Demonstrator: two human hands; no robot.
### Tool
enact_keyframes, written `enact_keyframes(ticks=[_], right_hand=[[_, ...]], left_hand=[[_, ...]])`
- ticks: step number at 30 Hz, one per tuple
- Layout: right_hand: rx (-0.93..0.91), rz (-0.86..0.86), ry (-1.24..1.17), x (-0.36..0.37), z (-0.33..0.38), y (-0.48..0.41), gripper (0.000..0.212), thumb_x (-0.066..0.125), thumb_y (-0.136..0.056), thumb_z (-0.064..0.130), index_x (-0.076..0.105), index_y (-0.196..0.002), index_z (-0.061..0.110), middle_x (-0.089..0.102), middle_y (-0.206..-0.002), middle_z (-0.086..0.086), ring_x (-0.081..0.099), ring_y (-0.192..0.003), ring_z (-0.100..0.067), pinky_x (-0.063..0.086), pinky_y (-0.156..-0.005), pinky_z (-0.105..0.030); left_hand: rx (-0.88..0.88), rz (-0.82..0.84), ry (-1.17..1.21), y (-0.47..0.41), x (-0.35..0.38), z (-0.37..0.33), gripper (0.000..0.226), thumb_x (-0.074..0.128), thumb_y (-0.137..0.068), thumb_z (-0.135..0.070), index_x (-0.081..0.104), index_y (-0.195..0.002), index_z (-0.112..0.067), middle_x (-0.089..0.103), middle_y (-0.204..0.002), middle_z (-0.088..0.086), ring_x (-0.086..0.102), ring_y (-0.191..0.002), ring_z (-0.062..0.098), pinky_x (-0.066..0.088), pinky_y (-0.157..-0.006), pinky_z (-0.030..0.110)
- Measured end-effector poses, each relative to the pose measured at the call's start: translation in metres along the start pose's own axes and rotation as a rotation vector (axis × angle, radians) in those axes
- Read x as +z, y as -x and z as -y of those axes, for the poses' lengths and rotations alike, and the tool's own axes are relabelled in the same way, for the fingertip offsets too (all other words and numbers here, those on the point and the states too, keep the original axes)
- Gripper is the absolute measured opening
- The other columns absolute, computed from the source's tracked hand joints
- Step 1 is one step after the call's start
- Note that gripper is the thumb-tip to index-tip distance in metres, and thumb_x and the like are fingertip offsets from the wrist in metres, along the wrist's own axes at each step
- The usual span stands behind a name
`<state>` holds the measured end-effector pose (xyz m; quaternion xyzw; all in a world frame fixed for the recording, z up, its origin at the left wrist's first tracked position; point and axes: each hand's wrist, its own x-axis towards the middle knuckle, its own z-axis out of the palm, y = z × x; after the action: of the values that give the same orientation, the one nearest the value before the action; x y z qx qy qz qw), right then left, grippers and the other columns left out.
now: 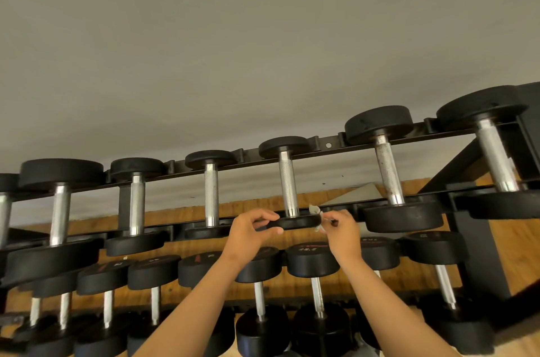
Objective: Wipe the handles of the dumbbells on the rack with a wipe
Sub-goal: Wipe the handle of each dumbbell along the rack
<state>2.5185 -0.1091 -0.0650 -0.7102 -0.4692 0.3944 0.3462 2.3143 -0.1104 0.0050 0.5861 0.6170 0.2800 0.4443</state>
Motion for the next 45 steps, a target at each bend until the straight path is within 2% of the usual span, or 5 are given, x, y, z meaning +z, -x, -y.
enact_keyframes(ticks=[13,18,21,33,45], right_hand=[[0.06,-0.045,-0.28,-0.012,0.017,0.015,0.011,0.063,-0.091,0.01,0.069,-0.099,0.015,0.065,-0.088,0.009,0.061,-0.084,-0.004,0.046,-0.068,-0.009],[0.1,-0.042,-0.278,-0.015,0.021,0.011,0.012,0.065,-0.09,0.013,0.07,-0.099,0.017,0.069,-0.094,0.003,0.063,-0.095,-0.013,0.049,-0.086,-0.026],[0.028,-0.039,-0.314,-0.016,0.029,0.027,0.012,0.066,-0.089,0.014,0.07,-0.098,0.02,0.069,-0.095,0.007,0.062,-0.093,-0.005,0.047,-0.08,-0.016],[-0.261,-0.097,0.002,0.009,0.062,0.047,0.007,0.068,-0.088,0.012,0.072,-0.093,0.015,0.064,-0.09,0.006,0.059,-0.082,0.0,0.044,-0.075,-0.007],[-0.219,-0.011,-0.015,0.019,0.084,0.064,0.017,0.069,-0.086,0.009,0.064,-0.096,0.022,0.063,-0.086,0.011,0.06,-0.08,0.001,0.046,-0.072,-0.008]], left_hand=[[-0.013,-0.033,0.069,0.002,0.003,-0.002,0.021,0.079,-0.076,-0.006,0.072,-0.095,-0.014,0.071,-0.102,-0.008,0.063,-0.1,-0.003,0.046,-0.09,0.01],[-0.001,-0.058,0.064,0.006,0.014,-0.009,0.021,0.08,-0.076,-0.008,0.071,-0.094,-0.015,0.07,-0.1,-0.01,0.061,-0.098,-0.008,0.044,-0.089,0.007],[0.037,-0.077,0.051,0.009,0.016,-0.01,0.022,0.079,-0.077,-0.008,0.07,-0.093,-0.021,0.069,-0.098,-0.011,0.061,-0.098,-0.008,0.043,-0.089,0.006],[0.122,-0.119,0.048,0.013,0.023,-0.006,0.026,0.078,-0.077,-0.008,0.069,-0.097,-0.023,0.066,-0.098,-0.014,0.058,-0.099,-0.009,0.042,-0.089,0.005],[0.221,0.03,0.131,0.022,-0.005,-0.014,0.044,0.073,-0.083,-0.01,0.061,-0.113,-0.04,0.063,-0.111,-0.024,0.057,-0.109,-0.007,0.045,-0.092,0.009]])
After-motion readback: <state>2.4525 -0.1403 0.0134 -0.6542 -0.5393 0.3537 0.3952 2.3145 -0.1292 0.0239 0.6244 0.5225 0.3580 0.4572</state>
